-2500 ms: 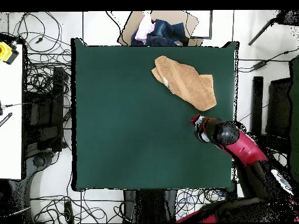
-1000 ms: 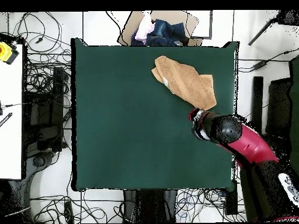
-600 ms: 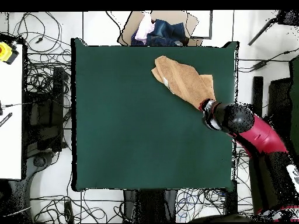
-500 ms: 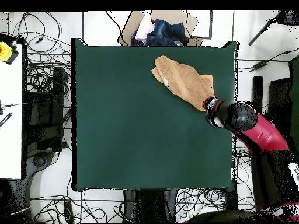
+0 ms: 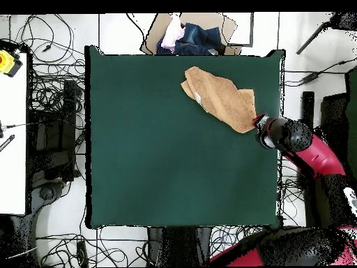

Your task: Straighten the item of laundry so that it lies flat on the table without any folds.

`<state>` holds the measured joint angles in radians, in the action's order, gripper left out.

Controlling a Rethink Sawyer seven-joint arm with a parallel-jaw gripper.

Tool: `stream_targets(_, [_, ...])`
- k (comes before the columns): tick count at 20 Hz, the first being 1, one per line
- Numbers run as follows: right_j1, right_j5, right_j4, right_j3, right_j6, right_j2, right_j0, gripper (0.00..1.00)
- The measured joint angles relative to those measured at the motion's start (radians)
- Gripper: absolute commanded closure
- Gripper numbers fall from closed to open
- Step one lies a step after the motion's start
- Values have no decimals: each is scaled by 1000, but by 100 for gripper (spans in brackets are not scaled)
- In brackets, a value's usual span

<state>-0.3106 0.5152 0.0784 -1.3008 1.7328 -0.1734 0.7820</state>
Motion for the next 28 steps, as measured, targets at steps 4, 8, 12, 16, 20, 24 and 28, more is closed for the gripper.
stream_targets(4, [40, -22, 14, 34, 0, -4, 0, 0])
stream_targets(8, [45, -32, 16, 47, 0, -4, -2, 0])
stream_targets(12, [49, -36, 16, 50, 0, -4, -4, 0])
stream_targets(16, [49, -37, 16, 50, 0, -3, -4, 0])
stream_targets(20, [48, -38, 18, 50, 0, -4, -4, 0])
stream_targets(24, [48, -42, 25, 50, 0, -3, -6, 0])
stream_targets(28, [47, -42, 25, 49, 0, -4, -6, 0])
